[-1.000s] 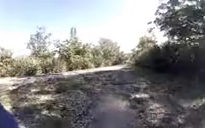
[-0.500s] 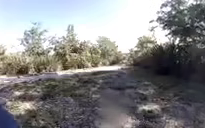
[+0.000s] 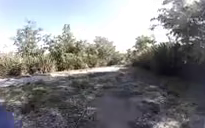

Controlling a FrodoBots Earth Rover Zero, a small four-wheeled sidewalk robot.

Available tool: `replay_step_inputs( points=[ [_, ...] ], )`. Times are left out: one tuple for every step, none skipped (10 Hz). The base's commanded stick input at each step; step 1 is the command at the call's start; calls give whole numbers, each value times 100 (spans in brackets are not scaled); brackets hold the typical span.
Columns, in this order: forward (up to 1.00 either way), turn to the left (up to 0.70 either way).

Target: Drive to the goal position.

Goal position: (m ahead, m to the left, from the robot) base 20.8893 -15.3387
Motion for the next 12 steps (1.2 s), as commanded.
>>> replay_step_inputs(
  points=[
    [70,26],
    [70,4],
    [70,0],
    [70,0],
    [70,0],
    [70,0],
    [70,0],
    [70,0],
    [70,0],
    [70,0],
    [70,0],
    [70,0]
  ],
)
